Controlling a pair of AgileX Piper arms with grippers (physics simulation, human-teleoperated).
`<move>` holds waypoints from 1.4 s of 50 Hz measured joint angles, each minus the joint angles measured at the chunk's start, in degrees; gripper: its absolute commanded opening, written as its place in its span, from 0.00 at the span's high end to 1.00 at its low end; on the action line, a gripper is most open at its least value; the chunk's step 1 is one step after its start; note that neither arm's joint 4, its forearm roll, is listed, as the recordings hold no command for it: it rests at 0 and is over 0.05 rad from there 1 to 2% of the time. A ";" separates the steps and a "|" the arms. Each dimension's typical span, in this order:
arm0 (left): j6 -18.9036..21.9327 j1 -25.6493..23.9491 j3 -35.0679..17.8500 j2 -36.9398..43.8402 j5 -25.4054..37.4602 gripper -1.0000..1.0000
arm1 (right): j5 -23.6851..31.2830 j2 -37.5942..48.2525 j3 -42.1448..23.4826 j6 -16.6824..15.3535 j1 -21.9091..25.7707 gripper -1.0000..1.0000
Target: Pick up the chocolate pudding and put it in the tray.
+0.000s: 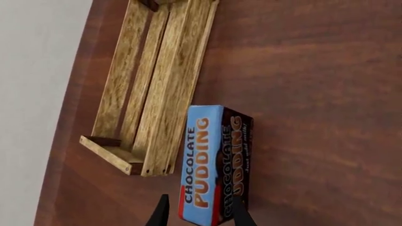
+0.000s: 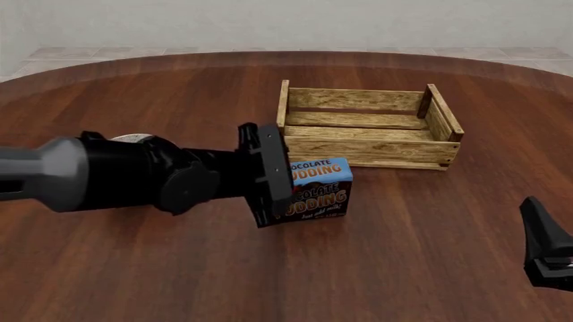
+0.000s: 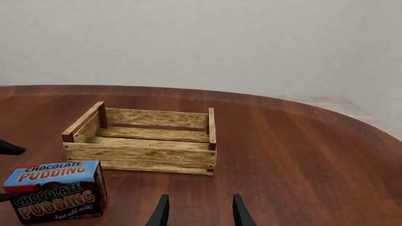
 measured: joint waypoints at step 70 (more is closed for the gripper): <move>-0.80 1.47 -2.37 5.21 -2.65 0.00 | -0.23 1.09 -0.59 0.47 -0.58 0.00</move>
